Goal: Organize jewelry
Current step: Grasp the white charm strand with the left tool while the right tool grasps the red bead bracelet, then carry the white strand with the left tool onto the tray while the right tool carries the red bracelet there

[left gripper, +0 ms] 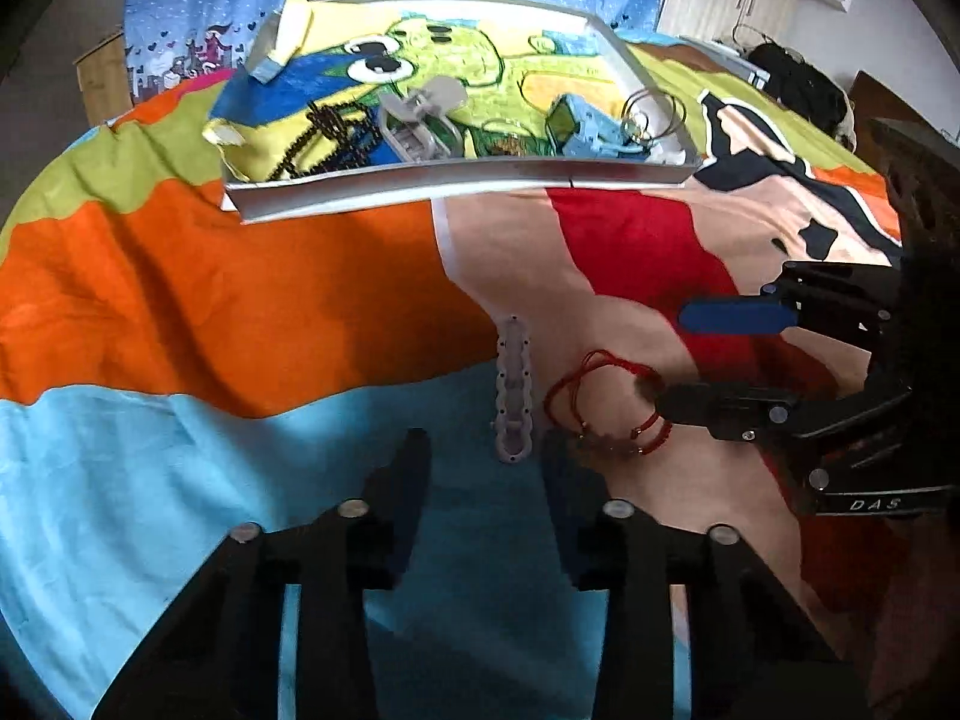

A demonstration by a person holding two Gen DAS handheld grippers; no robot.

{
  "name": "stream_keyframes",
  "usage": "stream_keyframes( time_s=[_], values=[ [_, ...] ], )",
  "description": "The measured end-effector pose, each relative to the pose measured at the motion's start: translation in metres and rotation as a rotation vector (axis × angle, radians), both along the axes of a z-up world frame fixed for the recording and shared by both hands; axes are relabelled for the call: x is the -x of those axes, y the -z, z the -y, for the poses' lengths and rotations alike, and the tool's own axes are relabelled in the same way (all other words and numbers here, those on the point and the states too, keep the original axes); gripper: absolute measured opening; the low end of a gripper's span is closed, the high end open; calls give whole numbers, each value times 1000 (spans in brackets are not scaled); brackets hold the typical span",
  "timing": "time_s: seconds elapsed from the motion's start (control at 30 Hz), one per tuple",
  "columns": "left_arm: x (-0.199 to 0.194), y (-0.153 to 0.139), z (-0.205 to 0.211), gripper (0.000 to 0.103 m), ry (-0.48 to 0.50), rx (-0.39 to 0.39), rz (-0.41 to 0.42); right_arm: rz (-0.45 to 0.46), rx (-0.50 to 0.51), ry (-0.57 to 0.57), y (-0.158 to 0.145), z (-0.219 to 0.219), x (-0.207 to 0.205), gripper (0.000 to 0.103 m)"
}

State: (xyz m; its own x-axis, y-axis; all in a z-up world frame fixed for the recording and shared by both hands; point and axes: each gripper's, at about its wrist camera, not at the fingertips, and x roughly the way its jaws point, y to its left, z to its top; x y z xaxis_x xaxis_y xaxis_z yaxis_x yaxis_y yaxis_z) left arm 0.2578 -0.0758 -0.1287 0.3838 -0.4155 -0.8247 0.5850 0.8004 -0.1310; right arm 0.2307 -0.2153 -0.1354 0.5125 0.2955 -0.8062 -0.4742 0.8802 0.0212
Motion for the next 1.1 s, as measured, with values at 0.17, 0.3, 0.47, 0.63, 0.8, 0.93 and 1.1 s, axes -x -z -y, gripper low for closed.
stream_keyframes(
  time_s=[0.17, 0.3, 0.47, 0.63, 0.8, 0.93, 1.1],
  values=[
    [-5, 7, 1, 19, -11, -4, -14, 0, 6, 3, 5, -2, -7, 35],
    [-9, 7, 0, 16, -22, 8, -18, 11, 22, -10, 8, -7, -8, 33],
    [-14, 7, 3, 16, -23, 12, -7, 29, 69, -27, 14, -16, -10, 33],
    [-17, 8, 4, 16, -24, 19, 3, 29, 69, 2, 15, -12, -13, 21],
    [-23, 8, 5, 14, -26, 39, -2, 24, 62, 14, 15, -11, -14, 9],
    [-24, 7, 4, 12, -38, 50, -1, 29, 59, 23, 14, -12, -12, 6],
    [-18, 3, 5, 12, -67, 44, 18, 70, 44, 37, 6, -11, -9, 5]
  ],
)
